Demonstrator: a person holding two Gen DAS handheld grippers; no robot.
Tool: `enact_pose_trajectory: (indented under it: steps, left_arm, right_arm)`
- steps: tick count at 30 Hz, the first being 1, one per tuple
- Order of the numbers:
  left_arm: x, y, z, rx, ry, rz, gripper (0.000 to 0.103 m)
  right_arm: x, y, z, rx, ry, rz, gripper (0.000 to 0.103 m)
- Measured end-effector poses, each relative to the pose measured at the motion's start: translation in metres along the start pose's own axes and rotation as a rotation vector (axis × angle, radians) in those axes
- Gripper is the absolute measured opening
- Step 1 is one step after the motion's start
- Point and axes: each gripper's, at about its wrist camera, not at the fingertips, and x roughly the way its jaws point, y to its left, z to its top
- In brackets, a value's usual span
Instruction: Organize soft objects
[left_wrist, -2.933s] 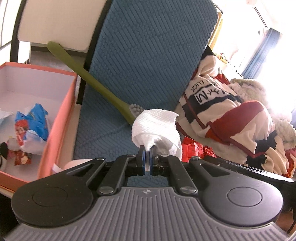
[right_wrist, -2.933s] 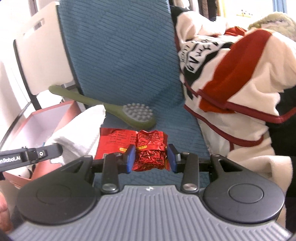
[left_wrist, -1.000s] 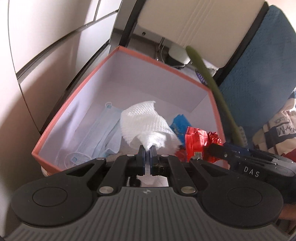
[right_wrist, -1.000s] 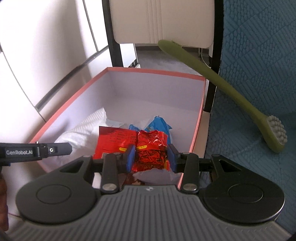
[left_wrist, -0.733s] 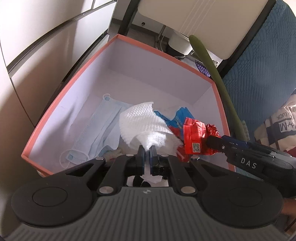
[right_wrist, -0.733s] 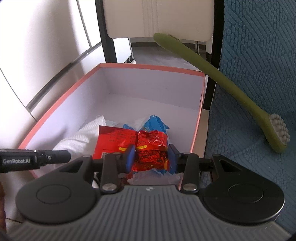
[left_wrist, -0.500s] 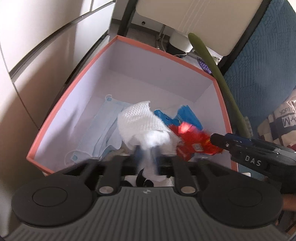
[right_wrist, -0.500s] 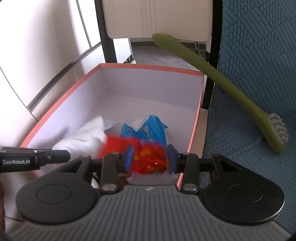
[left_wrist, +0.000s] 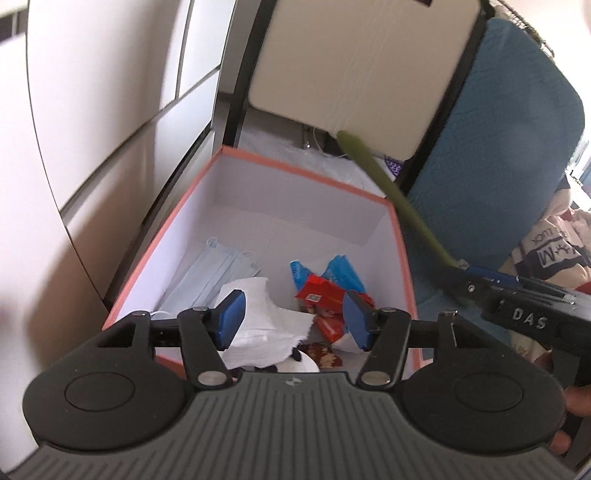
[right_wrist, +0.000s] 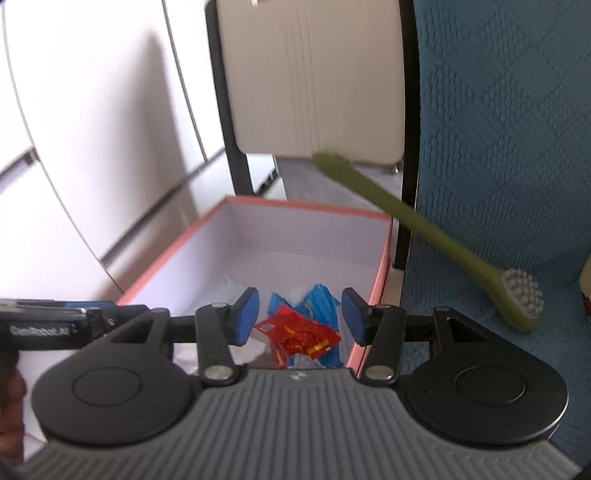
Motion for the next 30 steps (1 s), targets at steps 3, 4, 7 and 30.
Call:
enact_pose_trajectory:
  steps: [3,4,7,30]
  left_arm:
    - [-0.02,-0.006,-0.002,0.004,-0.028,-0.004,0.064]
    - [-0.027,-0.009,-0.004,0.003,-0.038,-0.002,0.064]
    - [-0.044,-0.015,-0.01,-0.002,-0.062,-0.007,0.064]
    - [-0.115,-0.059,-0.071,0.013,-0.096,-0.015,0.064]
  right_arm:
    - [-0.024,0.001,0.003,-0.003,-0.029,0.018,0.053]
    - [-0.031,0.002,0.003,-0.003,-0.037,0.025,0.053]
    - [-0.049,0.004,0.001,-0.008,-0.052,0.045,0.052]
    - [-0.123,-0.011,-0.045,0.001,-0.05,0.048,0.053]
